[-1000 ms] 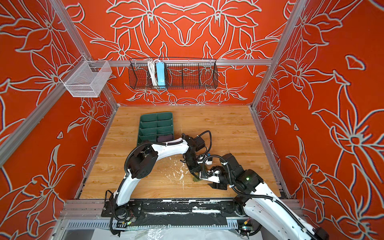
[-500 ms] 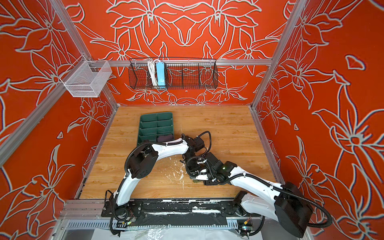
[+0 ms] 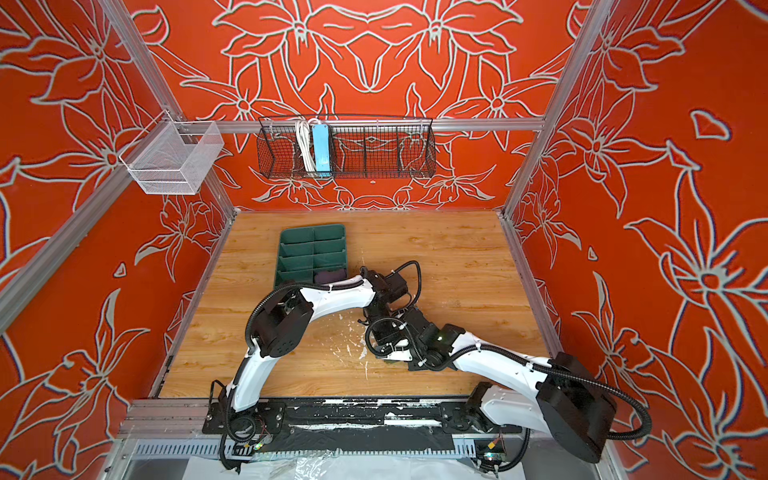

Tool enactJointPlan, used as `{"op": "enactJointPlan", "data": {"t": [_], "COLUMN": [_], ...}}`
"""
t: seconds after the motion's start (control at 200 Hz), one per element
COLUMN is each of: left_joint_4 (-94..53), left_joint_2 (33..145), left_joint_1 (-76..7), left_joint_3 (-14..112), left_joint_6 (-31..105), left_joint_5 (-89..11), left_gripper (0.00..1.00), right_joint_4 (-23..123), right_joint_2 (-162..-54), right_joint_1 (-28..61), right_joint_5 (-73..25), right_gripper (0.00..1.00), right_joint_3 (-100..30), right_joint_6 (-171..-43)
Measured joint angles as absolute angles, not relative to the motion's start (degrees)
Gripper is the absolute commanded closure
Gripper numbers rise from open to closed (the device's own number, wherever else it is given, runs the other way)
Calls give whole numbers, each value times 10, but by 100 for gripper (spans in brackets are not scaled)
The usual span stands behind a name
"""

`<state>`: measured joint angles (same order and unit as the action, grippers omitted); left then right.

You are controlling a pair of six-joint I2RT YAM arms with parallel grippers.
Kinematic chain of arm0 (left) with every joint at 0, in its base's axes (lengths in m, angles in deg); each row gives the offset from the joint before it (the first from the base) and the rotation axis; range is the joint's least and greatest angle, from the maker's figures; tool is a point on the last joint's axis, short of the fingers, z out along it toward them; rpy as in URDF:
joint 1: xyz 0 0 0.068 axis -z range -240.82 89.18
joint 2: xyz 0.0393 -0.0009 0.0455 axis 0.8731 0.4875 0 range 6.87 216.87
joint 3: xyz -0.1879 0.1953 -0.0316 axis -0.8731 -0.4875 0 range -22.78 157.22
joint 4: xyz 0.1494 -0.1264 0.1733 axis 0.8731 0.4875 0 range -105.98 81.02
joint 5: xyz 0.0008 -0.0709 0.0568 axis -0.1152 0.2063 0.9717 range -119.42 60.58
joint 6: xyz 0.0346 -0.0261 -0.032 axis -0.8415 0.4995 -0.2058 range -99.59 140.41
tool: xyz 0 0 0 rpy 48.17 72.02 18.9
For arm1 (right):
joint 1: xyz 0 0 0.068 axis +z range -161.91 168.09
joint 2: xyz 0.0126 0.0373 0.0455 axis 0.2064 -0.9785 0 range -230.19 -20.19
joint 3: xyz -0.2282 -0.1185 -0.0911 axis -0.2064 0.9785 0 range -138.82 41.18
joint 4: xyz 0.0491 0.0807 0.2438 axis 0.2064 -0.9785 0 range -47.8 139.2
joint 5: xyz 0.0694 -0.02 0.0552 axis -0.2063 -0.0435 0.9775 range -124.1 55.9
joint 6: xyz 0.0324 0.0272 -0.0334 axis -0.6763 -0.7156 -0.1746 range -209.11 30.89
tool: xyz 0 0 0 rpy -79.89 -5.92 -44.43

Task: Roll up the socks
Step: 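Press the right gripper onto the roll beside the left gripper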

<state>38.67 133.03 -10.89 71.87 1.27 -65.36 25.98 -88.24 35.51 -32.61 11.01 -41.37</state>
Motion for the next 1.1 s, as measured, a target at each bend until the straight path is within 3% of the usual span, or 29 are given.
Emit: {"op": "enactJointPlan", "data": {"t": [0.38,0.4,0.405,0.41,0.42,0.676,0.886,1.101], "left_joint_4": [240,234,232,230,228,145,25,-68], "left_joint_2": [1171,1157,1155,1151,1146,958,726,474], "left_joint_1": [-109,-109,-109,-109,-109,-114,-121,-215], "left_joint_3": [553,542,540,537,533,425,291,206], "left_joint_6": [21,21,21,21,19,4,-30,-72], "left_joint_5": [-489,-479,-477,-475,-472,-358,-191,-217], "left_gripper": [41,33,16,7,0,3,3,0], "right_joint_4": [279,278,278,277,277,236,194,119], "right_joint_2": [-898,-899,-899,-899,-900,-928,-957,-1026], "right_joint_1": [363,363,363,363,363,356,349,326], "right_joint_5": [-281,-276,-275,-274,-274,-239,-210,-151], "right_gripper": [100,100,100,100,100,100,100,100], "right_joint_3": [93,92,92,91,90,61,26,-43], "right_joint_6": [-407,-408,-408,-410,-411,-433,-441,-440]}}
